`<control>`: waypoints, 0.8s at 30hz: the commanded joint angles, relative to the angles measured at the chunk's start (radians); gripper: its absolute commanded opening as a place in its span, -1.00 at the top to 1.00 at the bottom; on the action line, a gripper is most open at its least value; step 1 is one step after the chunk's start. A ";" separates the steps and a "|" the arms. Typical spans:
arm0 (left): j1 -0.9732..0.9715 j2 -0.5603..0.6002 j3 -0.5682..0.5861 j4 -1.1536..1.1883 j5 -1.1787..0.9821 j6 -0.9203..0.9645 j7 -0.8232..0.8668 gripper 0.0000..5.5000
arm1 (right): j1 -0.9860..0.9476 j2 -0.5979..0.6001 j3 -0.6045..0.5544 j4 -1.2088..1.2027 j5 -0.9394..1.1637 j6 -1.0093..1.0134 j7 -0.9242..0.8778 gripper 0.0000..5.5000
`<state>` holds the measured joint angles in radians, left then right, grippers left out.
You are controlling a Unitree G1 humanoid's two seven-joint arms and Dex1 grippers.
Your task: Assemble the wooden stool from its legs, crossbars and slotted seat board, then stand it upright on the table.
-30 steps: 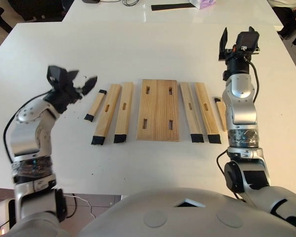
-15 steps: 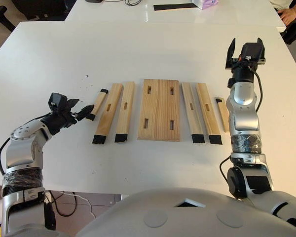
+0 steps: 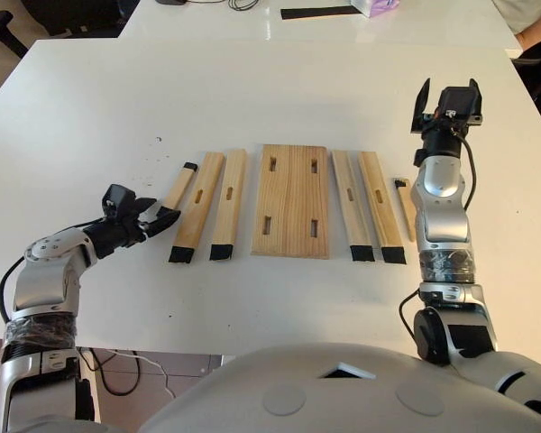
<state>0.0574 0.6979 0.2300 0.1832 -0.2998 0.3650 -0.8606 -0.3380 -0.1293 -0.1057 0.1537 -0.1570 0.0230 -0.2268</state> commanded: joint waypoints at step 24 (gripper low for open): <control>-0.223 -0.057 0.075 0.089 -0.100 -0.054 0.131 0.52 | -0.052 -0.020 0.043 0.014 0.013 -0.021 0.087 -0.28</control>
<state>-0.0527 0.6610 0.2437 0.2905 -0.3427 0.2960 -0.7786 -0.3424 -0.1286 -0.0778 0.1610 -0.1597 0.0144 -0.1863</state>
